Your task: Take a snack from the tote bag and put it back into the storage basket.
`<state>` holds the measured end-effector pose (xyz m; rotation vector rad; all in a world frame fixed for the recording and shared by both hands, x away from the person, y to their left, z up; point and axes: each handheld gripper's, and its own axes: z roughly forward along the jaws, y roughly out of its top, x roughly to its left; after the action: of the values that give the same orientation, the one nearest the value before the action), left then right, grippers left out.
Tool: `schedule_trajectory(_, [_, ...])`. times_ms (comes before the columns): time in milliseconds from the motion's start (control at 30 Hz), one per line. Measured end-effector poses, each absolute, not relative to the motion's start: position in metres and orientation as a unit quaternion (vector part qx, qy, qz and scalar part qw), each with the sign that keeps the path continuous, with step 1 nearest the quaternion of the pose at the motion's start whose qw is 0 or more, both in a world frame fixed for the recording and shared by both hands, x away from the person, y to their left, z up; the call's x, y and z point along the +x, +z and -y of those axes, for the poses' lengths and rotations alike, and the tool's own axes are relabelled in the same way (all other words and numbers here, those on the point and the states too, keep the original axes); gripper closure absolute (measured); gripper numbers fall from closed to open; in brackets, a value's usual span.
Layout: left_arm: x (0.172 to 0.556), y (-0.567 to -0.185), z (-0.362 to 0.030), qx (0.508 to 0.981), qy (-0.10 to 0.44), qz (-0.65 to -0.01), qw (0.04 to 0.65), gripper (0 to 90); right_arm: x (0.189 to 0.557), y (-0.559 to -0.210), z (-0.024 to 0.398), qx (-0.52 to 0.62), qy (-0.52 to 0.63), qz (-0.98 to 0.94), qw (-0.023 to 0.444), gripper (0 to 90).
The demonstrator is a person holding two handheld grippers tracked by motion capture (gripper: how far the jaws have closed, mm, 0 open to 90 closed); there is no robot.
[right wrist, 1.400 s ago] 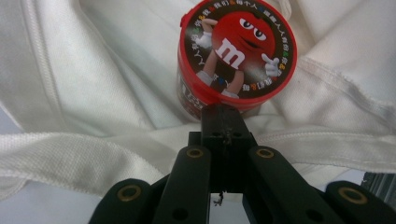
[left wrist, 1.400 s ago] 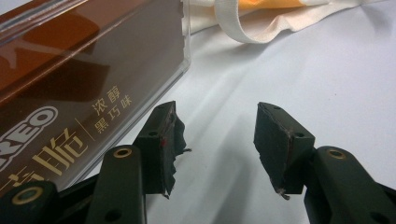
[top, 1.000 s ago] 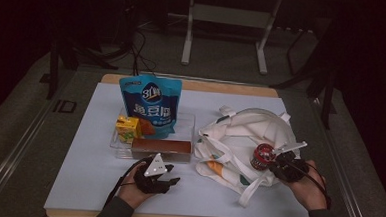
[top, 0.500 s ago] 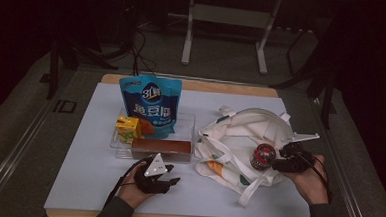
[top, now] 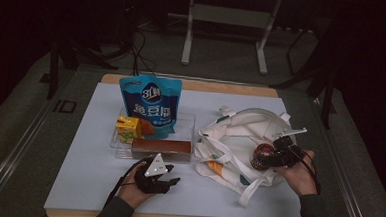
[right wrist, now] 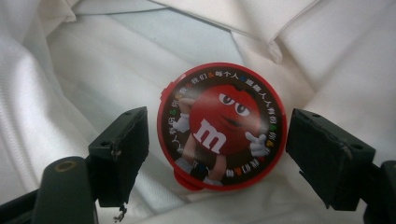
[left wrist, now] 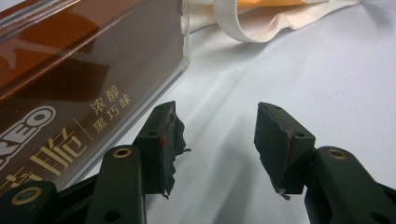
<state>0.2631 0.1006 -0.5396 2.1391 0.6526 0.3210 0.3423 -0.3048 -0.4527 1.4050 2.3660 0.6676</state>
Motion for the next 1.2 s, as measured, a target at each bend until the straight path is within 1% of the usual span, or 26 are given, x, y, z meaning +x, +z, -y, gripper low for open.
schedule_trajectory(367, [0.263,-0.540,-0.100,0.857,0.129,-0.260,0.426,49.4,0.351,-0.463,0.301,0.485,0.213,-0.836,0.145,20.5])
schedule_trajectory(667, [0.263,-0.540,-0.100,0.857,0.129,-0.260,0.426,49.3,0.355,-0.470,0.299,0.484,0.193,-0.841,0.146,24.0])
schedule_trajectory(1200, [0.263,-0.540,-0.100,0.856,0.128,-0.262,0.426,49.0,0.352,-0.466,0.294,0.482,0.205,-0.837,0.157,25.3])
